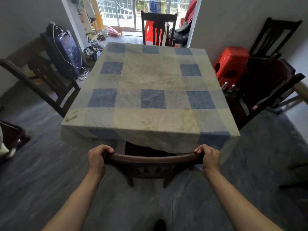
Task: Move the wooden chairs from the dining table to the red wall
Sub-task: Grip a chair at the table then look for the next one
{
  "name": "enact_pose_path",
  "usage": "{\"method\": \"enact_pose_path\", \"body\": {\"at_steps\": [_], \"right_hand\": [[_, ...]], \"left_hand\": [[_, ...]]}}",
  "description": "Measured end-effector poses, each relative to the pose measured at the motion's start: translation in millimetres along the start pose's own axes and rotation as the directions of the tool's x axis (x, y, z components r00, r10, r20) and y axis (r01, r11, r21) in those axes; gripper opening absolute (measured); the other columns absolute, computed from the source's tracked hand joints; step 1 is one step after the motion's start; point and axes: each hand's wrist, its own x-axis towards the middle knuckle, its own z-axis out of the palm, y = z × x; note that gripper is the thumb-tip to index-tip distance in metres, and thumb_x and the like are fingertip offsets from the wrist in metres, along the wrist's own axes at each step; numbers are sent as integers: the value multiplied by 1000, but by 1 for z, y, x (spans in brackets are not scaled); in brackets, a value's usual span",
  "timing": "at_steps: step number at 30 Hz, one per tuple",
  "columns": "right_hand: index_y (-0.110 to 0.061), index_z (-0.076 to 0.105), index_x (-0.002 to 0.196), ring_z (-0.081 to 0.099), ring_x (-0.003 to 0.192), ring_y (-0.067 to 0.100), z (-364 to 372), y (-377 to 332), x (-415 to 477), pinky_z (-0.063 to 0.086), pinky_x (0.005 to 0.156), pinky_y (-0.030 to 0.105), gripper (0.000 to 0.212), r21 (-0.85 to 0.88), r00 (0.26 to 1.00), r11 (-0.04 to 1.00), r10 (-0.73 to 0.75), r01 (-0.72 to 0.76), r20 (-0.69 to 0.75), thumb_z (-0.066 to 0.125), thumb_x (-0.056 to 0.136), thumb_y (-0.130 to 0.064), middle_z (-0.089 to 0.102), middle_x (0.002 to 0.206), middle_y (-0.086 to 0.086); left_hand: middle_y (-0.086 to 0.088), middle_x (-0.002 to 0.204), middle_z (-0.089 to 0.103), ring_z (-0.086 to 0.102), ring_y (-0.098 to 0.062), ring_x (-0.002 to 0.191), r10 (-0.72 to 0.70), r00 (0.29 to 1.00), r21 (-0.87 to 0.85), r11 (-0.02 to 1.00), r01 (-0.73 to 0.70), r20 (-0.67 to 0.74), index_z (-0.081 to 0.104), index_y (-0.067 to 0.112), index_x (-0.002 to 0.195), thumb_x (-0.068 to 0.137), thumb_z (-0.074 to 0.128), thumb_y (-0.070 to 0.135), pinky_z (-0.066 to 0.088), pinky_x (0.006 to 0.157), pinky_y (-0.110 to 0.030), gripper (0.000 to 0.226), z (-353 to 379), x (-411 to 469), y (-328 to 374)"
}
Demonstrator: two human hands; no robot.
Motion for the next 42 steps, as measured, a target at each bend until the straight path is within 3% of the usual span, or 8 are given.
{"method": "enact_pose_path", "body": {"at_steps": [5,10,13,20,30,37,42], "right_hand": [[-16,63,41,58,53,11,-30,14,-54,45,66,34,26,-17,1000,1000,-6,6,4,54,66,-15,66,51,4],[-15,64,42,59,54,12,-55,31,-118,45,58,21,22,-21,1000,1000,-12,12,-27,54,60,-20,68,52,6],[-14,65,43,60,54,12,-71,41,-159,46,58,20,21,-44,998,998,-38,36,-52,54,60,-20,68,53,8],[-13,62,43,60,54,17,-95,57,-237,46,56,21,27,-14,997,999,-43,42,-68,54,68,-6,67,53,9],[-11,63,44,61,54,13,-105,66,-261,47,57,19,37,-22,997,1000,-16,15,-75,53,74,7,67,54,9],[-13,62,41,61,55,11,-107,61,-262,47,61,21,49,-77,1000,997,-6,4,-20,58,84,11,69,55,6],[-6,69,54,67,65,19,-110,35,-262,50,71,29,42,-95,996,995,6,2,91,61,94,4,74,64,9]], "left_hand": [[-3,49,64,63,-14,57,-24,1000,18,1000,24,10,65,13,43,57,52,10,48,64,-28,19,-32,-45,0],[-3,49,64,62,-13,55,-30,999,17,999,30,10,66,13,42,57,52,9,48,60,-24,21,-72,-94,-4],[-2,49,64,59,-15,54,-51,999,23,998,51,20,66,13,44,62,53,5,46,64,-32,24,-100,-122,-5],[-2,47,63,60,-11,51,-58,998,26,998,57,35,66,13,42,69,50,-6,47,55,-19,36,-149,-176,-8],[-2,50,65,63,-9,56,-67,997,47,997,65,42,66,13,44,70,51,-7,48,61,-23,36,-167,-198,-14],[-9,61,70,66,-34,84,-139,975,101,987,122,174,65,10,48,77,54,-6,46,81,-40,36,-176,-191,-9],[-8,74,78,67,-31,86,-100,947,178,983,47,304,77,6,65,85,56,-8,53,75,-20,32,-167,-181,26]]}}
